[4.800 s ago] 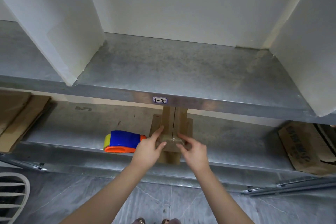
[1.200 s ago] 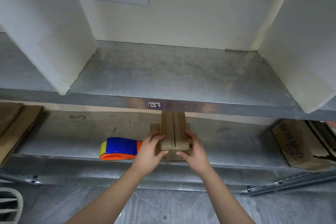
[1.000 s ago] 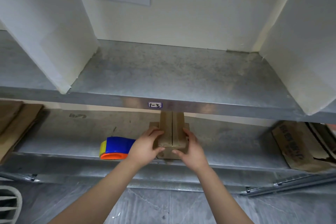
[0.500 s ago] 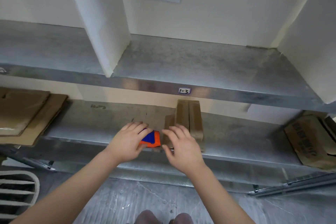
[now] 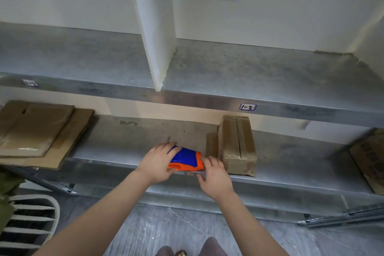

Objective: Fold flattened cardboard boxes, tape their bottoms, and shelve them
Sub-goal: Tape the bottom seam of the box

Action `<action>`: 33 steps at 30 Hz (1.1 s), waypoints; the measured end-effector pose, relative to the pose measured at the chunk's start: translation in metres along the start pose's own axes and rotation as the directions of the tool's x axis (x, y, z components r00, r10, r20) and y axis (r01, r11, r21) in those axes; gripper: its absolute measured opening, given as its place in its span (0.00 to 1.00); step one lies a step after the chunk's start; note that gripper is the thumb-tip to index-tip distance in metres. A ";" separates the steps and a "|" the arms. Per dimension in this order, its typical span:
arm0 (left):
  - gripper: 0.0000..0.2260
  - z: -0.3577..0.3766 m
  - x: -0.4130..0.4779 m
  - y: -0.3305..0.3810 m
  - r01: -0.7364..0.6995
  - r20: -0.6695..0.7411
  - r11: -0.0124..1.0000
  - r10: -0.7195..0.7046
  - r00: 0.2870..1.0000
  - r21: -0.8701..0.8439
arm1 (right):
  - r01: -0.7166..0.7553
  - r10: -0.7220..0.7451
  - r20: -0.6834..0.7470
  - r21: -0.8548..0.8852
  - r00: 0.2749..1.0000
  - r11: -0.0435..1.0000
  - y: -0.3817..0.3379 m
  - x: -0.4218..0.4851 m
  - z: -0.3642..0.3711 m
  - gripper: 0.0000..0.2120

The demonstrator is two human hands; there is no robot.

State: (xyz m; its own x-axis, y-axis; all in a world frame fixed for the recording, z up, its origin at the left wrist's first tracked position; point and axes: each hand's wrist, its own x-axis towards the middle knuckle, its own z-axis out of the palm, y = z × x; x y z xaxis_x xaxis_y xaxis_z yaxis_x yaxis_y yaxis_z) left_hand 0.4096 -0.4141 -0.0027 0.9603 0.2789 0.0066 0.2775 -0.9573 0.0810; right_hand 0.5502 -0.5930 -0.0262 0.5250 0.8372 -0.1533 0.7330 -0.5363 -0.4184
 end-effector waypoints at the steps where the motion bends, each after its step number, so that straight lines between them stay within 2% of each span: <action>1: 0.35 0.002 0.007 0.000 0.006 0.018 1.000 -0.006 1.000 -0.019 | -0.013 0.013 0.001 0.007 1.000 1.000 0.002 0.001 0.001 0.28; 9: 0.31 0.008 0.035 -0.006 0.103 0.231 0.981 -0.063 0.971 -0.167 | -0.069 0.070 -0.026 0.038 0.997 0.997 0.003 0.008 0.008 0.27; 13: 0.30 0.014 0.029 -0.010 0.087 0.206 0.963 -0.033 0.978 -0.256 | -0.088 0.089 -0.015 0.034 0.996 0.995 0.001 0.011 0.009 0.27; 16: 0.30 0.018 0.027 -0.005 0.112 0.169 0.945 -0.061 0.984 -0.307 | -0.107 0.108 -0.023 0.046 0.994 0.993 0.000 0.012 0.010 0.26; 21: 0.29 0.012 0.027 -0.006 0.115 0.180 0.960 -0.070 0.981 -0.256 | -0.115 0.116 -0.039 0.023 0.992 0.993 0.002 0.016 0.007 0.25; 27: 0.27 0.004 0.018 -0.007 0.105 0.160 0.938 -0.054 0.986 -0.331 | -0.114 0.115 -0.043 0.028 0.992 0.993 0.004 0.015 0.007 0.20; 33: 0.27 0.006 0.003 -0.003 0.083 0.124 0.941 -0.044 0.991 -0.328 | -0.087 0.089 -0.040 0.059 0.995 0.995 0.009 0.014 0.011 0.20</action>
State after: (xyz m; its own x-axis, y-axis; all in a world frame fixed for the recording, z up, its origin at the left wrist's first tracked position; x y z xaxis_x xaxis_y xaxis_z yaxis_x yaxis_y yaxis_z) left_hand 0.4121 -0.4108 -0.0088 0.9432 0.3096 -0.1207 0.3316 -0.8526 0.4039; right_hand 0.5592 -0.5852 -0.0422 0.6051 0.7811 -0.1541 0.6580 -0.5996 -0.4554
